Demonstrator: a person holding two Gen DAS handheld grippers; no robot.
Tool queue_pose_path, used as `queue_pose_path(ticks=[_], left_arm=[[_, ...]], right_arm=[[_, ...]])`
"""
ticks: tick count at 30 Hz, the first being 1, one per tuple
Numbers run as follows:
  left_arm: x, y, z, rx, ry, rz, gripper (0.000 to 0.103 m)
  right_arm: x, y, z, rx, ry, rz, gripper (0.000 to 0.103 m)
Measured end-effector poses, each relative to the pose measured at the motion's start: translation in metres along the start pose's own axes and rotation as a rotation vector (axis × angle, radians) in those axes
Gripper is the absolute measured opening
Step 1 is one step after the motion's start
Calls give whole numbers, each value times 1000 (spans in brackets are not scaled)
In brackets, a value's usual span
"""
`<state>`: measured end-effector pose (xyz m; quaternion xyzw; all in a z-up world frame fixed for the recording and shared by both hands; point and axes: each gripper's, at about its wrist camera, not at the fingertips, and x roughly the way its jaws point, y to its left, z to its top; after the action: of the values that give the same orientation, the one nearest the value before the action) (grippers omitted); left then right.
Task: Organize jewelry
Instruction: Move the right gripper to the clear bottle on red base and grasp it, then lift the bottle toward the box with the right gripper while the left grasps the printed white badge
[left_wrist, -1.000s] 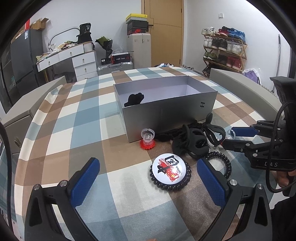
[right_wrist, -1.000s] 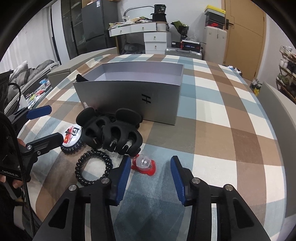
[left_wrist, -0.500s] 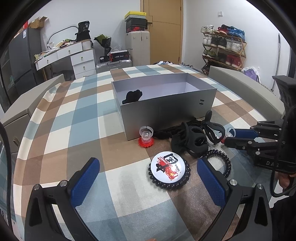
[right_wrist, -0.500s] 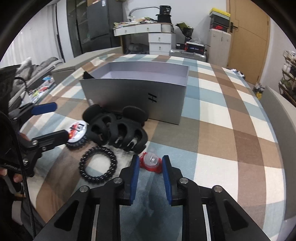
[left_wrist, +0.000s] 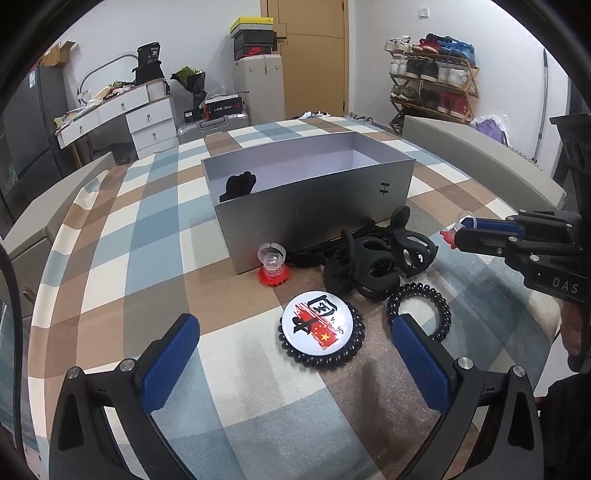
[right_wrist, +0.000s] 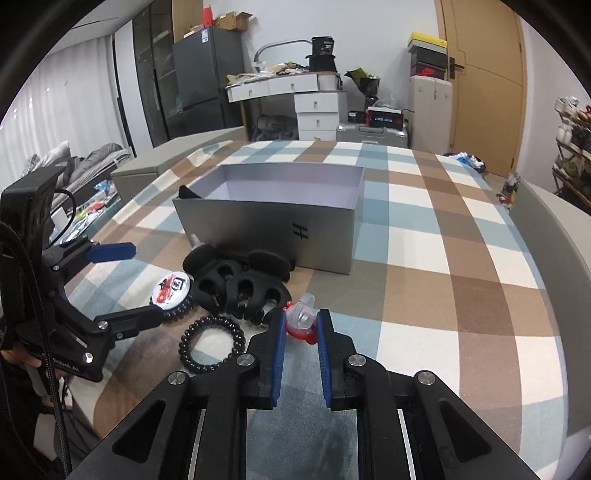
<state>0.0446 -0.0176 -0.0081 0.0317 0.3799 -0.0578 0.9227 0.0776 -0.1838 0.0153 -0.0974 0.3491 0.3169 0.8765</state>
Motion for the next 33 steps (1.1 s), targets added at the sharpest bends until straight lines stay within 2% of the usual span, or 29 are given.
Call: queue_pose_path(ticks=[2, 4, 7, 17, 18, 19, 20, 22, 24, 30, 33], left_arm=[[0, 0, -1, 1, 1, -12, 87], [2, -1, -1, 7, 5, -6, 70], [5, -4, -1, 22, 17, -8, 58], [7, -11, -1, 70, 44, -7, 56], [7, -11, -2, 70, 43, -16, 50], [7, -11, -2, 70, 43, -26, 40], [6, -12, -2, 74, 39, -34, 38], [5, -14, -3, 88, 39, -50, 20], [5, -16, -3, 95, 38, -58, 15], [4, -14, -3, 86, 34, -54, 12], [3, -11, -1, 67, 20, -43, 4]], right_arm=[[0, 0, 0, 1, 1, 3, 15], [1, 1, -1, 0, 2, 3, 15], [1, 3, -2, -5, 2, 5, 15], [2, 3, -2, -10, 3, 7, 15], [1, 3, -2, -11, 4, 6, 15], [2, 3, -2, -11, 4, 6, 16], [2, 3, -2, -11, 5, 6, 16], [1, 3, -3, -12, 4, 5, 16], [1, 3, -2, -12, 3, 6, 16], [0, 2, -2, -9, -1, 6, 16], [0, 3, -2, -11, 1, 6, 16]])
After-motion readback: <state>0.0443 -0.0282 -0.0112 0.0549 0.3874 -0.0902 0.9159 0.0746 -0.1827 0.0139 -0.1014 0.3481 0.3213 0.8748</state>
